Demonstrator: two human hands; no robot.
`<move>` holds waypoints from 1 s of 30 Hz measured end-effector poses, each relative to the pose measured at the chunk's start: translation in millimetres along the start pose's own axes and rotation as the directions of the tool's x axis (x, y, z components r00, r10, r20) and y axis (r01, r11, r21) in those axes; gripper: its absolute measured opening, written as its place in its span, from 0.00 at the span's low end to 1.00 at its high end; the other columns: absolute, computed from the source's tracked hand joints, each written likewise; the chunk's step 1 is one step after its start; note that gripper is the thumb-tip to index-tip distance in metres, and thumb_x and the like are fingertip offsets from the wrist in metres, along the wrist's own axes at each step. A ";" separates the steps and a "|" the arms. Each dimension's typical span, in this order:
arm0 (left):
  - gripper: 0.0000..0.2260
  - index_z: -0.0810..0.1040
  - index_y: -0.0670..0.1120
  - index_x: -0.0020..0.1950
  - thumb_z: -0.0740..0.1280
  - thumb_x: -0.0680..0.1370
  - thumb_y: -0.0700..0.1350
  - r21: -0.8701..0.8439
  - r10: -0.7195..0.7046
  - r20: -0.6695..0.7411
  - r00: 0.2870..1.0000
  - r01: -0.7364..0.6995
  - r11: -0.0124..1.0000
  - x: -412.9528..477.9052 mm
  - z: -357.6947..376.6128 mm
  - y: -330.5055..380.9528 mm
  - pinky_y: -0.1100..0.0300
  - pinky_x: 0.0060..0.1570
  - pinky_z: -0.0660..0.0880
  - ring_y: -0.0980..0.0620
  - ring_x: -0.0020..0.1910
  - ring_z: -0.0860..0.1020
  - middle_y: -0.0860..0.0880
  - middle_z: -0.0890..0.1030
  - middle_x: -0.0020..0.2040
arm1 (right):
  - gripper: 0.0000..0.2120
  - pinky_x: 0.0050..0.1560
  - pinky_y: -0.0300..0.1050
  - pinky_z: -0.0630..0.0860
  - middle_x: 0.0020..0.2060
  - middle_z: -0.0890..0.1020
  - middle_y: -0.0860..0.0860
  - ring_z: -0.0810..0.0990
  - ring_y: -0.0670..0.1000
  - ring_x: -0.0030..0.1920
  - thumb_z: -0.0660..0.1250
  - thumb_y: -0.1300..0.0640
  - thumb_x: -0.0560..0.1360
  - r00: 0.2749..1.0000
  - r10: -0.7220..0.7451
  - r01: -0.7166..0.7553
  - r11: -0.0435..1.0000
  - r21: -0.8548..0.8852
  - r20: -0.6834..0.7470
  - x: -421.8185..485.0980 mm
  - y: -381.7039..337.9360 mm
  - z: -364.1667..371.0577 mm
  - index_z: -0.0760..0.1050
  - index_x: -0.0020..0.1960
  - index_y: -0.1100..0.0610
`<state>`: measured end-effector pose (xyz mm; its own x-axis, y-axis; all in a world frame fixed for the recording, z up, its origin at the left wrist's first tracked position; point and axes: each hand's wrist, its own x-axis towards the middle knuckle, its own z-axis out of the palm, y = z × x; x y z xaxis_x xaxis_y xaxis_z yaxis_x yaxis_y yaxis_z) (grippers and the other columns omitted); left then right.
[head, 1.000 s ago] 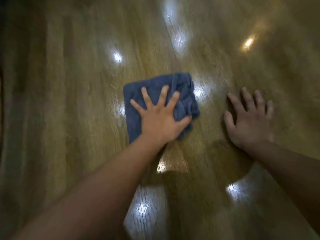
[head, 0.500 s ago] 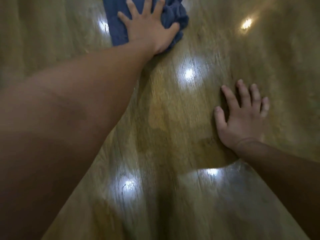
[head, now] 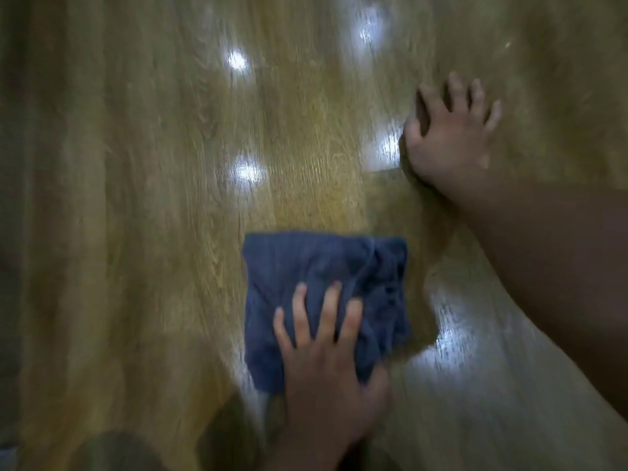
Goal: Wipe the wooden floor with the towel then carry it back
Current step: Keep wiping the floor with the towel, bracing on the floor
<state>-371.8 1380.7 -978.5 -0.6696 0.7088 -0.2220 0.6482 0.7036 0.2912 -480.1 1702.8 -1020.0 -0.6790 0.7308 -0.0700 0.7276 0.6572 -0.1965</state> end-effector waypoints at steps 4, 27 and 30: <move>0.34 0.75 0.57 0.64 0.69 0.60 0.65 0.074 0.126 0.116 0.985 -0.136 0.988 -52.6 18.8 -7.9 0.29 0.66 0.58 0.35 0.74 0.64 0.52 0.70 0.73 | 0.31 0.76 0.68 0.43 0.80 0.57 0.53 0.50 0.61 0.80 0.46 0.39 0.75 1.000 -0.020 0.020 1.000 -0.016 -0.004 -0.5 -0.2 3.6 0.60 0.76 0.43; 0.39 0.60 0.55 0.76 0.57 0.69 0.72 0.185 -0.142 -0.054 0.988 0.150 0.971 260.0 -53.5 -31.4 0.23 0.67 0.47 0.29 0.76 0.50 0.49 0.56 0.79 | 0.29 0.75 0.70 0.47 0.79 0.58 0.55 0.52 0.63 0.79 0.54 0.41 0.77 0.998 0.007 -0.001 0.995 -0.096 0.057 -0.7 -6.1 -7.2 0.60 0.77 0.45; 0.39 0.57 0.56 0.77 0.56 0.70 0.73 0.207 -0.164 0.006 0.986 0.159 0.965 259.4 -58.0 -29.0 0.23 0.67 0.46 0.29 0.77 0.48 0.50 0.54 0.80 | 0.29 0.75 0.70 0.47 0.80 0.58 0.55 0.51 0.63 0.79 0.54 0.41 0.77 0.997 0.009 -0.002 0.996 -0.094 0.074 -1.4 -6.3 -8.6 0.60 0.77 0.45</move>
<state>-585.3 1541.2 -990.6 -0.7648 0.5839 -0.2722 0.5939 0.8028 0.0532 -482.8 1699.2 -1010.3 -0.6780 0.7210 -0.1435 0.7348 0.6704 -0.1034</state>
